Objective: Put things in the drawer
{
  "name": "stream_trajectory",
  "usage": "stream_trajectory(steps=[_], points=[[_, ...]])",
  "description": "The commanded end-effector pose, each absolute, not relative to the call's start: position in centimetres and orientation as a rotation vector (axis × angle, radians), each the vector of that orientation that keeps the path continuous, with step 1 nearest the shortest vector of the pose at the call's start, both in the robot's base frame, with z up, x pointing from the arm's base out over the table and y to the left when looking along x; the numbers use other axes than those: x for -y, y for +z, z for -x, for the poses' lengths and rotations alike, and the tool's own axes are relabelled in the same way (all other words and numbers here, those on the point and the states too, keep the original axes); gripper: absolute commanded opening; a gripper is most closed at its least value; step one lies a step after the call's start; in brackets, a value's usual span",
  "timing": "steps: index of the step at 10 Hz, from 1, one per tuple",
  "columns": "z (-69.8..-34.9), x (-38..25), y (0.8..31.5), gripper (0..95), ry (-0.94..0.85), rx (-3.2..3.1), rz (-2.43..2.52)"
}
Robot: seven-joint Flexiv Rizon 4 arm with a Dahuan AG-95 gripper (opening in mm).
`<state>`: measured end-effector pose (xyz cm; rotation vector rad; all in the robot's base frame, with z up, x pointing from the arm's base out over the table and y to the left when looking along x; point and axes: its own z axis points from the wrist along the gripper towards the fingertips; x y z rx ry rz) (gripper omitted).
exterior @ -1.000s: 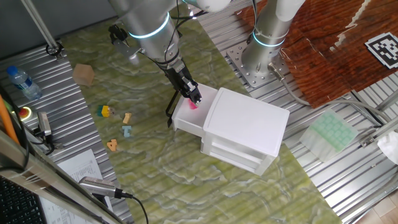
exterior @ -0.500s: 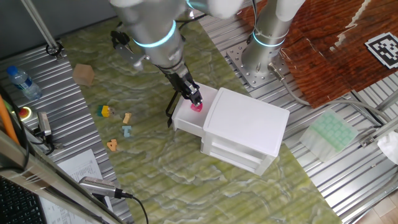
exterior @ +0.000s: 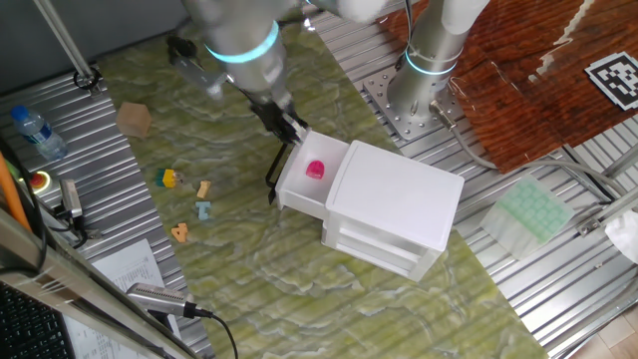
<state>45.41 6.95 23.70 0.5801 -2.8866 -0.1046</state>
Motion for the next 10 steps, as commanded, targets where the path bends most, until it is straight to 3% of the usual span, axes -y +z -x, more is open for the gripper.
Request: stream_trajectory(steps=[1, 5, 10], points=[[-47.7, -4.7, 23.0, 0.0, -0.096, 2.872, -0.637], [-48.8, -3.9, 19.5, 0.0, -0.136, 2.841, -0.763], [-46.3, -5.6, 17.1, 0.0, -0.220, 2.833, -0.784]])
